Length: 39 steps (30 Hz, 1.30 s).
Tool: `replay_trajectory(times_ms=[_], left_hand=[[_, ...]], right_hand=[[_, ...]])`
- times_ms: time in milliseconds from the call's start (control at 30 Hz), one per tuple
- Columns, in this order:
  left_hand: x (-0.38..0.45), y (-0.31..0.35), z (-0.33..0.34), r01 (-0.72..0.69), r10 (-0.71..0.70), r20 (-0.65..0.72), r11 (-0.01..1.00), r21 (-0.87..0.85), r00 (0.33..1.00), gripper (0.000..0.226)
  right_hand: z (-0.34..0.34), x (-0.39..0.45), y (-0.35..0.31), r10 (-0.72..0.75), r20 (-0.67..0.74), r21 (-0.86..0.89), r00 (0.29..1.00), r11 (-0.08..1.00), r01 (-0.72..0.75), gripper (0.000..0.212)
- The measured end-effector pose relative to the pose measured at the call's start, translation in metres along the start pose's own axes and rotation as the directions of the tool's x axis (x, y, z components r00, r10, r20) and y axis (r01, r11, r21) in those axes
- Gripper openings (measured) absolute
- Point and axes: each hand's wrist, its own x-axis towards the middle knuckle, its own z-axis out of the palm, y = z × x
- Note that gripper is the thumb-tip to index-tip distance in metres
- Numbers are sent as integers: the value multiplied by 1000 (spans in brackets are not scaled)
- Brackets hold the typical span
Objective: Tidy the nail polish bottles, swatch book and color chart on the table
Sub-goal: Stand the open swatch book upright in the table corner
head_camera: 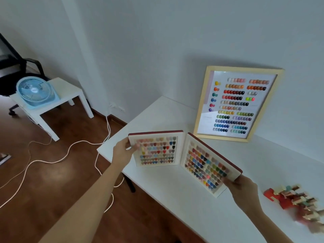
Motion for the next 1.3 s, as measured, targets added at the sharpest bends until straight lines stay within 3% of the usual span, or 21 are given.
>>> replay_trajectory(times_ms=[167,300,533,900,1300], left_hand=[[26,-5,-6,44,-39,51,994,-104,998,22],[46,-7,-16,37,-41,-20,985,-166,999,21],[83,-22,-53,56,-71,-132,992,-111,989,29],[149,-36,-79,117,-140,-185,984,-132,973,18],[171,-45,-77,113,-150,-219,979,-171,964,21]], right_hand=[[7,31,-8,-14,13,24,1000,1000,14,21],[25,63,-33,-103,39,3,994,995,103,18],[78,119,-81,-201,105,2,974,979,202,18],[146,189,-148,-187,111,50,976,982,183,19],[163,230,-174,-196,130,60,972,980,190,21]])
